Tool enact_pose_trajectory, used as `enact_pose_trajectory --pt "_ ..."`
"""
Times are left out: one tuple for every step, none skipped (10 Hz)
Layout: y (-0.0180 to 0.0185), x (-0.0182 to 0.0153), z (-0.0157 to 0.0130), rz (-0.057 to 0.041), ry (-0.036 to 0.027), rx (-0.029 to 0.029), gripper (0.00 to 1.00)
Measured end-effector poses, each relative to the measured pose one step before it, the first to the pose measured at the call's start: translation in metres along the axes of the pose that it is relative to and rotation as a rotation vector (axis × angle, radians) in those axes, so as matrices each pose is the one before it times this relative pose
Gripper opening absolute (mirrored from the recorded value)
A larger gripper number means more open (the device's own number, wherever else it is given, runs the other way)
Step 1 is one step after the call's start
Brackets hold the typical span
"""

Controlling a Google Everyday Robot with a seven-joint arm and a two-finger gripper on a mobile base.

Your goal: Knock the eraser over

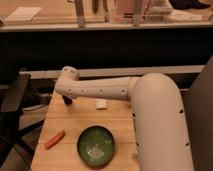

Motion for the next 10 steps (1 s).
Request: enact_pose_trajectory --pt "-0.00053 0.00037 0.00076 -0.00148 0.0025 0.00387 0.01" --pt "-0.00115 -0.00069 0.00011 -0.00345 0.00083 0.00433 0.01" --pt "-0.00139 -0.00078 0.00045 -0.0049 0.00127 0.00583 0.01" --pt "-0.00187 -0.00001 0.00133 -0.0052 0.00288 0.00848 0.01" --pt "-0.00107 0.00018 0.00068 -0.00284 0.00191 0.00593 0.01" --pt "-0.00089 -0.00015 0.00084 -0.00301 0.00151 0.00494 0.01" --pt "-0.00078 -0.00034 0.00043 -0.00297 0.00049 0.00447 0.01" --pt "-0.00026 -0.0001 0.00065 -0.00461 0.00147 0.0045 0.01" --pt "-0.00085 0.00035 0.00103 -0.00492 0.00188 0.00454 0.01" --pt "-0.00106 -0.00025 0.00068 -0.0036 0.00036 0.00428 0.01"
